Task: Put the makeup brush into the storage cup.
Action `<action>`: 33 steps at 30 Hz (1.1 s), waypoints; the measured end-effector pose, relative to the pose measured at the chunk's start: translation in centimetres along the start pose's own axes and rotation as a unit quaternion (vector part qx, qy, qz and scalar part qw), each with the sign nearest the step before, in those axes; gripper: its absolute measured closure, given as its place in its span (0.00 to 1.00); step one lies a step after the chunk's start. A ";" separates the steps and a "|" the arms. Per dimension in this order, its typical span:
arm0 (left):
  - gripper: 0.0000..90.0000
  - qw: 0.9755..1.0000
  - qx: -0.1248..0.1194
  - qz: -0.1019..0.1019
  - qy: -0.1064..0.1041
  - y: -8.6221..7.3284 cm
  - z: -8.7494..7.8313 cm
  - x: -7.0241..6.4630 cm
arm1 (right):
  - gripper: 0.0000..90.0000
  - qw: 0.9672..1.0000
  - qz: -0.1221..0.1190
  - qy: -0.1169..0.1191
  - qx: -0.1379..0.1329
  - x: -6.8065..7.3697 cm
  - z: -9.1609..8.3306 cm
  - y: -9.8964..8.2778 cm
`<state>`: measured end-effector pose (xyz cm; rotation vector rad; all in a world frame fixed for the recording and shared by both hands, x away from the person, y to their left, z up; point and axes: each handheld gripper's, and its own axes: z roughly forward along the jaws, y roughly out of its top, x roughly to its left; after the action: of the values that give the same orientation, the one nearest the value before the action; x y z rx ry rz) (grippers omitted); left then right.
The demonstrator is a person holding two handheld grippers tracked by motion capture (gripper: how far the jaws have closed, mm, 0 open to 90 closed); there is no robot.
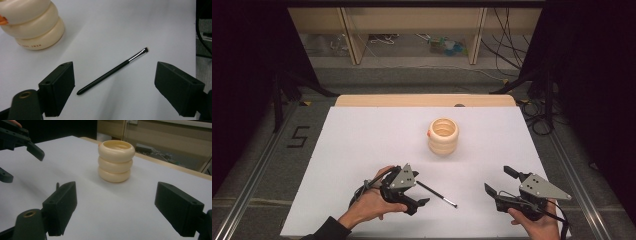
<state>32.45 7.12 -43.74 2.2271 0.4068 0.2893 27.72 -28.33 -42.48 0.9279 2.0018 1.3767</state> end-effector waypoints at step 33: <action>0.24 0.987 0.117 0.087 -0.066 3.6 5.1 1.2 | 0.21 1.000 -0.011 0.007 0.008 0.1 0.2 0.1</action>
<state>35.99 1.91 -44.07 2.5011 0.1832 0.1918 27.77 -28.13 -42.49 0.9047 2.0301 1.3598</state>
